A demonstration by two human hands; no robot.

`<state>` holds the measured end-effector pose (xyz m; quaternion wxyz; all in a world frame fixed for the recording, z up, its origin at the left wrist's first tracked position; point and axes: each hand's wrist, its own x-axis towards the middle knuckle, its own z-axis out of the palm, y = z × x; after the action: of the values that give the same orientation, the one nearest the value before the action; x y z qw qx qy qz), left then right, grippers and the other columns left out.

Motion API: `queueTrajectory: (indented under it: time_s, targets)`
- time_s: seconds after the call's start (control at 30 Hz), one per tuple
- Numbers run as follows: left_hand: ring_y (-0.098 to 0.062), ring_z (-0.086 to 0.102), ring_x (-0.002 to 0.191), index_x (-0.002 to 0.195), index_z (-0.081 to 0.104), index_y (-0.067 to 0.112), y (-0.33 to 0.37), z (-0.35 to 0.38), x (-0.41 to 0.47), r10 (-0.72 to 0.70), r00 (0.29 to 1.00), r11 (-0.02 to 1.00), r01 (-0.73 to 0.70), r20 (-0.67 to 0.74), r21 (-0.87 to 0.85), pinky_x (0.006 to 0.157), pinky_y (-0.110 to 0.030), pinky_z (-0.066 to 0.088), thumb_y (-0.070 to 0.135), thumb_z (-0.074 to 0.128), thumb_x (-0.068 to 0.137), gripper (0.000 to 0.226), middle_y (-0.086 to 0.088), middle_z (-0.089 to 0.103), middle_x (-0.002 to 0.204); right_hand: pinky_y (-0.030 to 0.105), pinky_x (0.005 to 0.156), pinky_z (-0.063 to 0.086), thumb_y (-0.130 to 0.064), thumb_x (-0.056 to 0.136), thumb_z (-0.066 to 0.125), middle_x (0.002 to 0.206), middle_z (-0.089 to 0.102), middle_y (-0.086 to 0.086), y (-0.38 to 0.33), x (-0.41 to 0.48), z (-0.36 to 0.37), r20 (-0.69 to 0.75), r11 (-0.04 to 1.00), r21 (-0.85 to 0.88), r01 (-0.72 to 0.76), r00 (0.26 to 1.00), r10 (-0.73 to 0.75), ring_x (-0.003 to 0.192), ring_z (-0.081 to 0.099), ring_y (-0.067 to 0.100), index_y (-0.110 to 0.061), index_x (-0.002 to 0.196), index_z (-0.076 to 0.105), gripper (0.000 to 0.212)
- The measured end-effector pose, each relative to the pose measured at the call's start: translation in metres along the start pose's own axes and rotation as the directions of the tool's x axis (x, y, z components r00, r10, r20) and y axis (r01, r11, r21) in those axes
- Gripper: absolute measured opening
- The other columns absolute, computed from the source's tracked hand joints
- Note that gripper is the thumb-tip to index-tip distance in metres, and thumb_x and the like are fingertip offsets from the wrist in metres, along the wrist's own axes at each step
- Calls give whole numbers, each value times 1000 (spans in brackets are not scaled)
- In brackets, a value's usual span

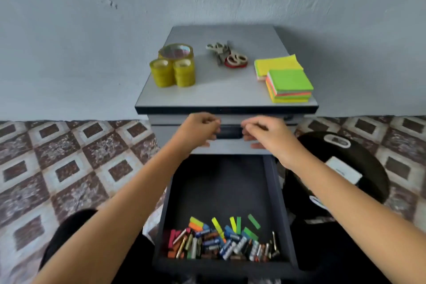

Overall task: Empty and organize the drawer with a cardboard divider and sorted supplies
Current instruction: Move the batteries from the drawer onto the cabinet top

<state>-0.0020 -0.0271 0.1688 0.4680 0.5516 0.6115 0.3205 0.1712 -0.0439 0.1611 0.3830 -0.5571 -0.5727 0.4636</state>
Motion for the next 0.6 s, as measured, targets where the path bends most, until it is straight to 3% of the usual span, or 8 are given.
queueTrajectory:
  time_s: [0.1,0.27,0.33,0.43,0.6]
  targets:
    - [-8,53,65,100,58,16,-57,24,-22,-82,993,993,74,84,90,56,-21,44,16,47,96,12,1,60,83,27,72,54,-13,96,49,88,65,-1,52,-31,14,99,989,-88,-119,987,127,81,64,9,-27,89,62,20]
    - [-18,57,72,111,61,9,-138,57,-39,-202,958,947,137,206,292,61,-28,46,17,48,95,22,-4,61,84,18,63,47,-17,93,54,87,64,-6,124,-61,37,230,926,-301,-227,925,301,76,60,5,-17,109,64,19]
    - [-24,62,88,114,62,9,-159,64,-44,-236,945,917,139,228,375,72,-30,46,19,49,94,26,-10,66,98,16,66,43,-18,92,57,91,63,-9,146,-66,45,271,875,-446,-190,903,334,83,59,7,-15,114,64,23]
    - [-23,59,104,116,62,10,-179,71,-52,-271,930,875,130,249,466,80,-25,42,21,49,94,28,-8,65,113,22,76,41,-17,90,59,115,62,3,172,-65,56,357,767,-632,-112,836,416,103,58,17,-14,117,63,28]
    - [-11,56,87,115,62,12,-201,76,-55,-313,920,864,172,236,472,68,-17,41,21,50,94,26,-7,66,111,30,87,49,-5,87,53,119,63,9,205,-57,71,462,599,-793,112,751,471,106,60,26,-20,113,68,34]
